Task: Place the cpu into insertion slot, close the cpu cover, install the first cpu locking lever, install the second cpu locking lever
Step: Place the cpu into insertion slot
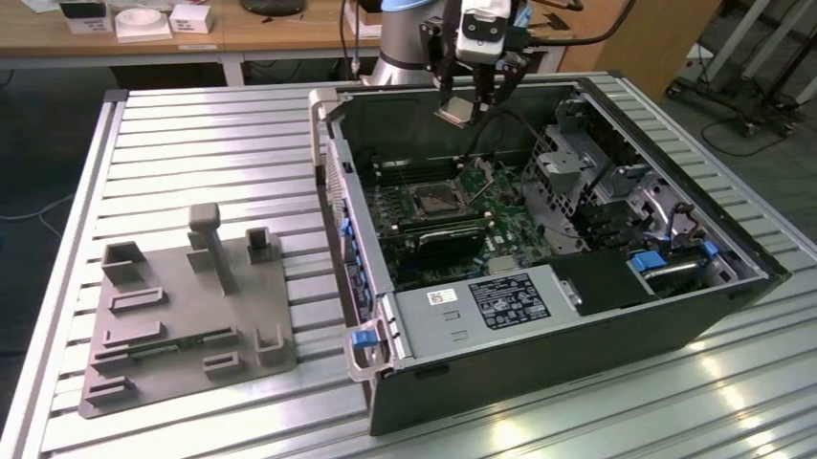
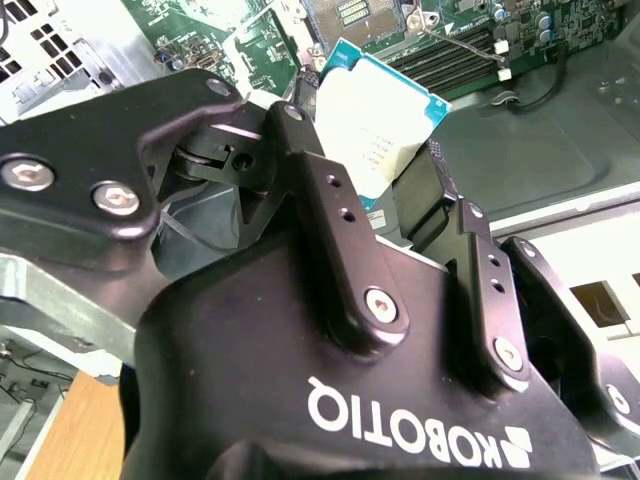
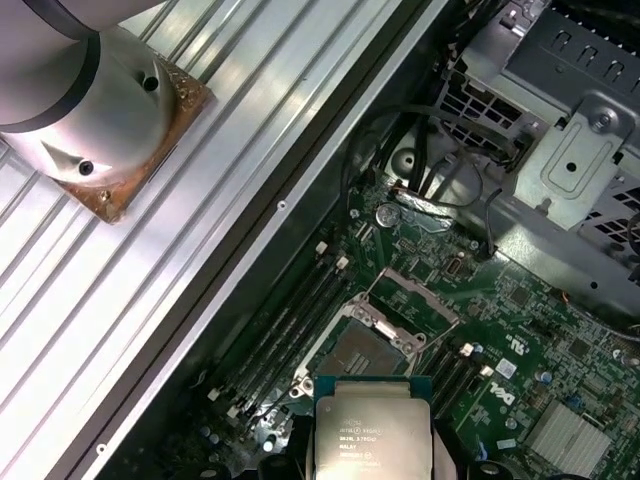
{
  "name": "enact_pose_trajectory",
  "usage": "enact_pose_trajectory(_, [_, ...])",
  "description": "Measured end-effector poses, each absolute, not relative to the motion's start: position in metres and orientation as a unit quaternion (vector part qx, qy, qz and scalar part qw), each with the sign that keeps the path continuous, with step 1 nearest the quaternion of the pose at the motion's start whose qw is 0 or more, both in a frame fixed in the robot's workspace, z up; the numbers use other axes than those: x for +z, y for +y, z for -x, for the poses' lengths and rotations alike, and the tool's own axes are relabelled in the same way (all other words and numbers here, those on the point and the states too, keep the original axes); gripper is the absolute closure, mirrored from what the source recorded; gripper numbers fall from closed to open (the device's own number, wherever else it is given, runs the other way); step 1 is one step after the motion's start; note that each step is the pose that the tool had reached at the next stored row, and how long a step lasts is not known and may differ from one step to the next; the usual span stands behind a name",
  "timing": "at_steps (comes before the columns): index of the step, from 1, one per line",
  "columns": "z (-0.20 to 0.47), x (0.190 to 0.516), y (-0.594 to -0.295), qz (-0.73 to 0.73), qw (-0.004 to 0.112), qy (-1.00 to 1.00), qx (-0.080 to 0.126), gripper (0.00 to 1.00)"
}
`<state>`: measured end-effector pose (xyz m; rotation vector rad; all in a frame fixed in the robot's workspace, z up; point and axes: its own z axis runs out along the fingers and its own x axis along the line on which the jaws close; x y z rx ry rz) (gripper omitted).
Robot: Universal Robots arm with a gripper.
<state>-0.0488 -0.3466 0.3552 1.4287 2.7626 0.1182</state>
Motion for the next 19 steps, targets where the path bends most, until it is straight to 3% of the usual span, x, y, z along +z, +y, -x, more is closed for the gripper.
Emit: enact_pose_trajectory(19, [0.051, 0.343, -0.345, -0.481, 0.015, 0.875, 0.038, 0.46])
